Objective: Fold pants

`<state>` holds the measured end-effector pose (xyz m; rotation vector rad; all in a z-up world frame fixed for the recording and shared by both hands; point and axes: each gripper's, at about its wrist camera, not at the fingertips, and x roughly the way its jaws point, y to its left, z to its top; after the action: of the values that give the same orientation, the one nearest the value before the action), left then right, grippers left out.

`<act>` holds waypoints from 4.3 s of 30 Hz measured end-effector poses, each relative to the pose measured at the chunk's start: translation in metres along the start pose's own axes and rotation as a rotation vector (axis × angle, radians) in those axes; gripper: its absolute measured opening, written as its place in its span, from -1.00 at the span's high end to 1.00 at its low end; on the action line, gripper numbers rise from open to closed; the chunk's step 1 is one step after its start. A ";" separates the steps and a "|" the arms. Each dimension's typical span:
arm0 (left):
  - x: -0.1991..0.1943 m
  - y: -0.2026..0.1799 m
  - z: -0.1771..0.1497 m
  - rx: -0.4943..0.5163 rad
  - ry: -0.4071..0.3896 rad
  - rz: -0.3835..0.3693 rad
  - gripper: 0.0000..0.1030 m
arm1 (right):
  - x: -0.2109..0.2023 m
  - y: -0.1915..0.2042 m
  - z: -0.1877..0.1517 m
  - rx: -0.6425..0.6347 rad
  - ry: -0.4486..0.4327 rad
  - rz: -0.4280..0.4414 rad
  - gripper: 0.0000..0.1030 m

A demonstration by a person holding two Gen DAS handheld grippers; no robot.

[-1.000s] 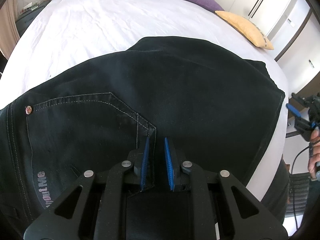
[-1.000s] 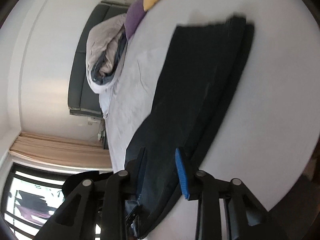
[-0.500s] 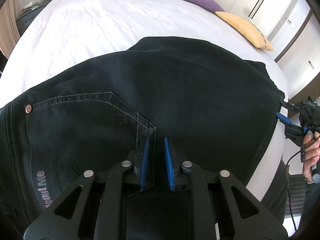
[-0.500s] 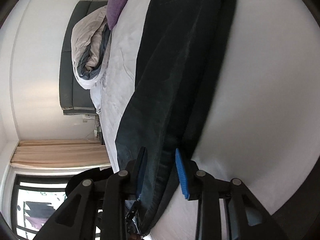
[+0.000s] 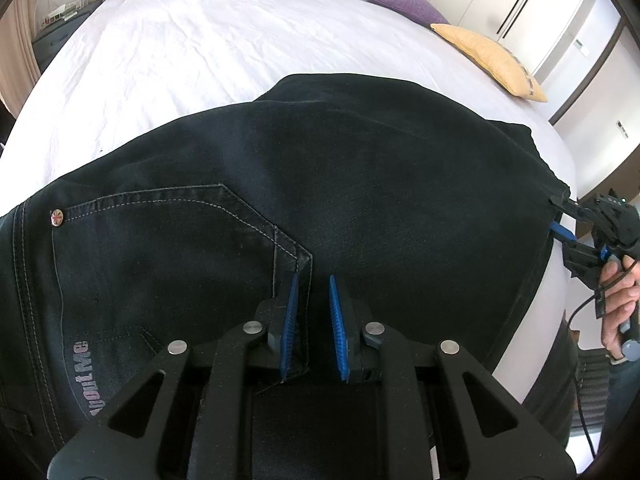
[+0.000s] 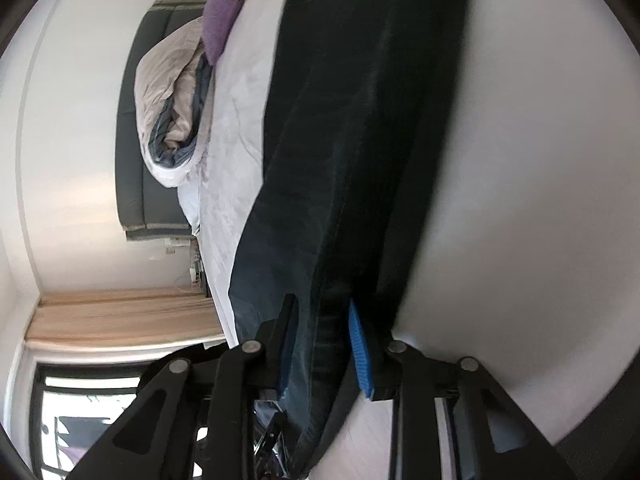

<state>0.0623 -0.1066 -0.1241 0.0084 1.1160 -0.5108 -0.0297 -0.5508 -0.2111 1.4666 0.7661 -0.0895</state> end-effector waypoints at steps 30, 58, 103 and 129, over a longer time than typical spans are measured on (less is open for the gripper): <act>0.001 -0.020 0.006 0.057 0.015 -0.017 0.70 | -0.004 -0.022 -0.005 -0.023 -0.054 -0.066 1.00; 0.019 -0.028 -0.004 0.084 -0.015 -0.057 0.69 | -0.013 -0.028 0.070 -0.136 -0.228 0.027 1.00; 0.042 0.040 0.110 -0.218 -0.074 -0.197 0.69 | 0.028 0.048 0.094 -0.249 -0.093 -0.043 0.16; -0.035 0.181 -0.031 -0.377 -0.172 -0.080 0.69 | 0.024 0.076 0.016 -0.408 0.045 0.070 0.11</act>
<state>0.0960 0.0751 -0.1528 -0.4037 1.0316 -0.3584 0.0335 -0.5452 -0.1596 1.1076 0.7190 0.1470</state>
